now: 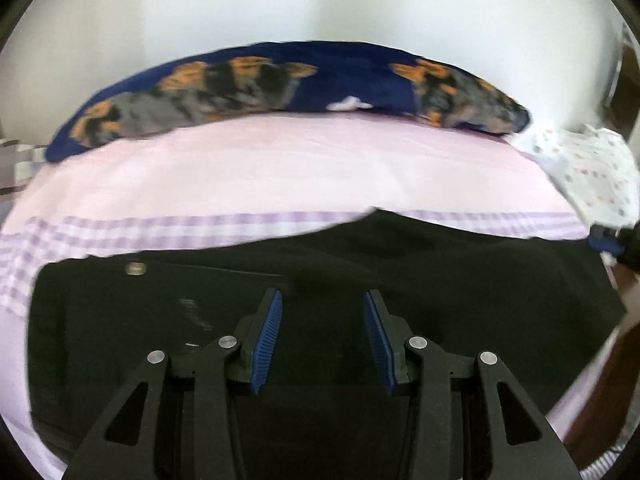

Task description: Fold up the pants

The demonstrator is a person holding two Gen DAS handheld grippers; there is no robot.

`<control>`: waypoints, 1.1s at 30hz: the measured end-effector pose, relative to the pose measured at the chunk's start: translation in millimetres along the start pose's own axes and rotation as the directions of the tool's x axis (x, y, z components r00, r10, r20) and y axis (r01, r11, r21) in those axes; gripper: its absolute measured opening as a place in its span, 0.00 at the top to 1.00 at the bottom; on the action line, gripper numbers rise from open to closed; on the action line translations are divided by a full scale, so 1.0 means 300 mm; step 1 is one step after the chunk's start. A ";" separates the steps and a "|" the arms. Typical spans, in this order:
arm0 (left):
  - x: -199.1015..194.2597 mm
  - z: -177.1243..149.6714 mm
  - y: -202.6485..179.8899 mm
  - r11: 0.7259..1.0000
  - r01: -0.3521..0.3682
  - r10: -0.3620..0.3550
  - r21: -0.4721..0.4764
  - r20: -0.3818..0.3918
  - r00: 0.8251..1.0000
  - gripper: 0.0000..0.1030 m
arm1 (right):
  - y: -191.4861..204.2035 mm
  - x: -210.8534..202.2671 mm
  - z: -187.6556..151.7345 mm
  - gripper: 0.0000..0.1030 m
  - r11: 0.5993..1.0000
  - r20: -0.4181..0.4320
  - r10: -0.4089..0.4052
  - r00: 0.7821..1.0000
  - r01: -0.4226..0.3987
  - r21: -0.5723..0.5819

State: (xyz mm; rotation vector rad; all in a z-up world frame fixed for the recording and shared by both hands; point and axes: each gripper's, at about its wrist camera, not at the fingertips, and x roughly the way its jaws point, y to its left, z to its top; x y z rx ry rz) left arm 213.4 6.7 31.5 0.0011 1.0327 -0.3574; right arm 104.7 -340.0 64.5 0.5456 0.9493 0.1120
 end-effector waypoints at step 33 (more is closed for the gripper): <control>-0.008 -0.041 0.121 1.000 0.010 -0.010 0.015 -0.001 1.000 0.57 | 0.599 0.736 0.110 0.89 0.897 -0.343 -0.003 0.939 -0.149 -0.416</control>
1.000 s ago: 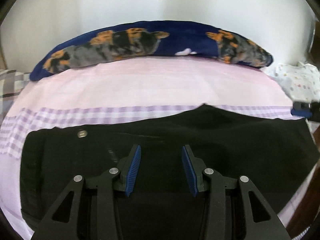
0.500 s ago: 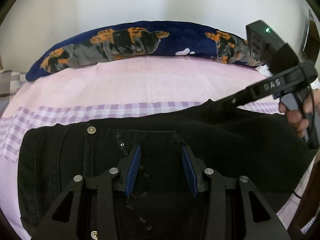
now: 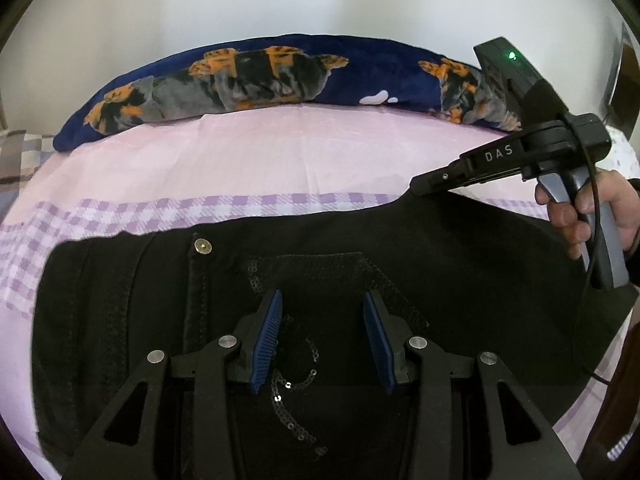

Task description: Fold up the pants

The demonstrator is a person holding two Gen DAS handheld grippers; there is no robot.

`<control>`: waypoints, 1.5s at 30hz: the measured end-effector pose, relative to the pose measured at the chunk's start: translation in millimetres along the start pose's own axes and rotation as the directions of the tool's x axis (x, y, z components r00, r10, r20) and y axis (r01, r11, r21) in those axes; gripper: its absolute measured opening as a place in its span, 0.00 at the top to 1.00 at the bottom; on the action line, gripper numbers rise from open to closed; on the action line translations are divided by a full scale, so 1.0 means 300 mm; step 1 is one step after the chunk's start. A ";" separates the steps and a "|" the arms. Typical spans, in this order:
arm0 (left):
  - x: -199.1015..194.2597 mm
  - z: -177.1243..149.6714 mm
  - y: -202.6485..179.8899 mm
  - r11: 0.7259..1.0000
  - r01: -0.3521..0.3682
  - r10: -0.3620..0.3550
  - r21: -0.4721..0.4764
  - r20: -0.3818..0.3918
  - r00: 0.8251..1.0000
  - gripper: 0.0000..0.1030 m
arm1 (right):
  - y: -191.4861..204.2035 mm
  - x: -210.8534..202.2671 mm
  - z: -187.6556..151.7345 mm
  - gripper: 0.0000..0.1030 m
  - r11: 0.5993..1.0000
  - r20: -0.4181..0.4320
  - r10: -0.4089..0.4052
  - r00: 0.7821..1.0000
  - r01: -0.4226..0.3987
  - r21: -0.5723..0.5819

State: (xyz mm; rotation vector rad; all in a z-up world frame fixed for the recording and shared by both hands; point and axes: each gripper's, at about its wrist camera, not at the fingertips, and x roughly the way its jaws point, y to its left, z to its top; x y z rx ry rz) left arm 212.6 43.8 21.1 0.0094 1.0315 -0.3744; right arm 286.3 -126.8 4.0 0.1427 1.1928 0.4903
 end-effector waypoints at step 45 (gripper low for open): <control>-0.063 0.069 -0.356 0.961 0.250 -0.238 0.116 -0.108 0.965 0.51 | -0.595 -0.908 -1.217 0.70 0.558 0.268 -0.432 0.861 0.022 0.829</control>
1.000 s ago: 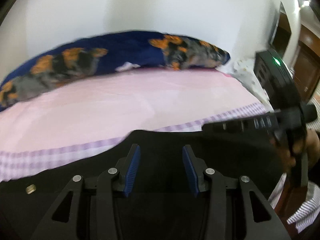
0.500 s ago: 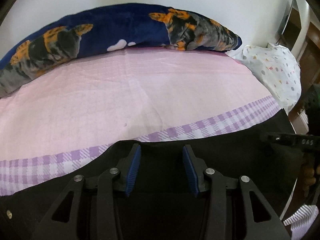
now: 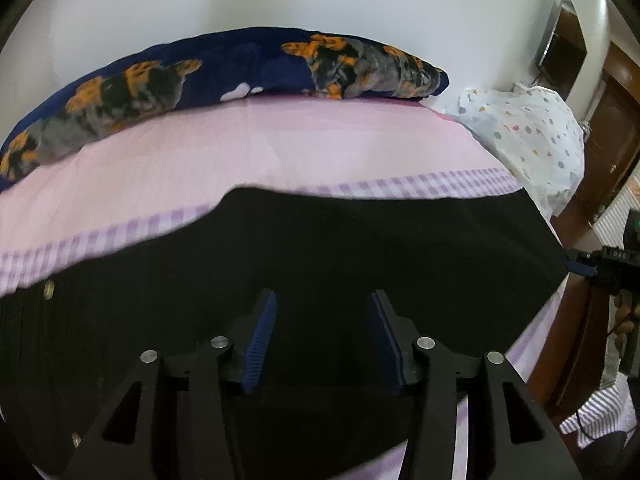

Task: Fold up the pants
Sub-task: 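Grasp the trouser leg end with the right tool and lift it toward the waistband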

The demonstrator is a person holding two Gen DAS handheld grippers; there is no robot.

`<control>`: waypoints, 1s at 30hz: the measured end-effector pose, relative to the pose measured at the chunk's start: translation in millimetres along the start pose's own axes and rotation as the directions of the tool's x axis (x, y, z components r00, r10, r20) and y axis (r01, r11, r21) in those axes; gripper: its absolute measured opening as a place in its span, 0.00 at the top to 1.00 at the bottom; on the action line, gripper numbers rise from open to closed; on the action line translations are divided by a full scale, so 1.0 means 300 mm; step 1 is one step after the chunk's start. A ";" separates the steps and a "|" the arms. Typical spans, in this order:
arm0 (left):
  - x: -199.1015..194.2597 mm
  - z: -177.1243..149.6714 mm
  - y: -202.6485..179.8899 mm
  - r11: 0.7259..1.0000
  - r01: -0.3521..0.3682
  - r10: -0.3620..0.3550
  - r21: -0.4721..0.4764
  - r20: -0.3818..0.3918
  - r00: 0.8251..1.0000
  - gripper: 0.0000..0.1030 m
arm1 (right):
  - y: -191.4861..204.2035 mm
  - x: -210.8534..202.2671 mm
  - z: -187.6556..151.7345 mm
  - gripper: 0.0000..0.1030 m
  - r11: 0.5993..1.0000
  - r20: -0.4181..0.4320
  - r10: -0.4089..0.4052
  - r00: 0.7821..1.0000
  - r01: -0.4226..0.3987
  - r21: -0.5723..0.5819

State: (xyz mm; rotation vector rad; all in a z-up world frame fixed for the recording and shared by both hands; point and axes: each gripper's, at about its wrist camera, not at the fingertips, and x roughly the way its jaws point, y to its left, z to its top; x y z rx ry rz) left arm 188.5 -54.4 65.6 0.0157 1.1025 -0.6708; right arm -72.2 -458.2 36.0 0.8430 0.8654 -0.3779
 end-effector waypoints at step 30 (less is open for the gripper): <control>0.025 -0.093 -0.018 0.995 -0.073 0.068 -0.071 -0.070 0.995 0.50 | -0.179 0.006 0.122 0.93 0.963 0.171 0.168 0.971 -0.199 0.182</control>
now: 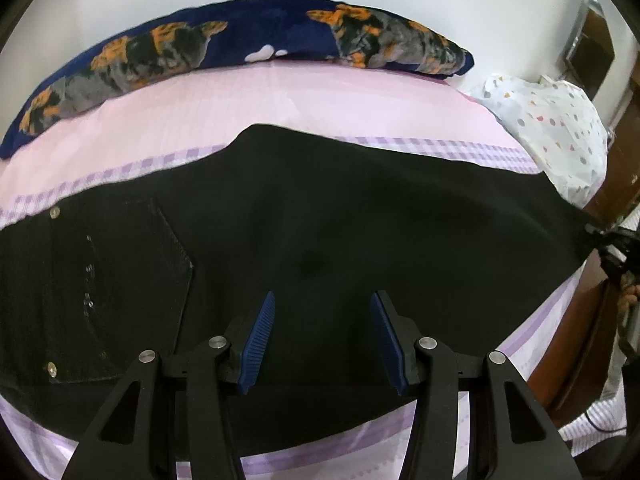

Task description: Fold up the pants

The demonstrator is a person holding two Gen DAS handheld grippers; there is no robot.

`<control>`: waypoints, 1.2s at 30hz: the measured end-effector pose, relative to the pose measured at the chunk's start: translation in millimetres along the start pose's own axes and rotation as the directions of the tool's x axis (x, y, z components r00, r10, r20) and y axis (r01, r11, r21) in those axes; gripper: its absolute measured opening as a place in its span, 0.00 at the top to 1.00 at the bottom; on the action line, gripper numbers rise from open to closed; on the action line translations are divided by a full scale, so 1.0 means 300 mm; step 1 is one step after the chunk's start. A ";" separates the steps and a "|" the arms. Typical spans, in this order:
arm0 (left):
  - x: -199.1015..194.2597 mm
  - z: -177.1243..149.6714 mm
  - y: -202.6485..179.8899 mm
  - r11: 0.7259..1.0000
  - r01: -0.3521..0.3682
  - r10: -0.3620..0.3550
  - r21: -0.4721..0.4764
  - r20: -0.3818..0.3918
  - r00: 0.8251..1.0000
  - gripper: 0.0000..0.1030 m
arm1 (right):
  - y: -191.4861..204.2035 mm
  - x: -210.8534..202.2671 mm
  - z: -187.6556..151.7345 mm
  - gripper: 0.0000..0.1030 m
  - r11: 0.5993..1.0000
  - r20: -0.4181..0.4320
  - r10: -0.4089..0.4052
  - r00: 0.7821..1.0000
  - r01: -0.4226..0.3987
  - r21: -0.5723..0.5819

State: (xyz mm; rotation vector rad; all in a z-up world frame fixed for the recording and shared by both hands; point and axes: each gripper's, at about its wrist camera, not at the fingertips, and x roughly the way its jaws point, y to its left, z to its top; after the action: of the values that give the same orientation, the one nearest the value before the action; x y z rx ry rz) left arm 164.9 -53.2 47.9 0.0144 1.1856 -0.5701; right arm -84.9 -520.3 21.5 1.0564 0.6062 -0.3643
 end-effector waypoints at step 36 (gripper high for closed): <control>-0.135 0.002 0.165 0.885 0.376 -0.363 -0.274 0.098 0.927 0.50 | 0.771 0.247 -0.701 0.51 0.757 -0.508 0.024 0.861 -0.347 -0.553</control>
State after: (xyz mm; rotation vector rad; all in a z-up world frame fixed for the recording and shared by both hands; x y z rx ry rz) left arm 176.2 5.7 69.7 -0.4830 1.2262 -0.7211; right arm 40.6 -227.3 62.4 0.5265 0.9676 0.3014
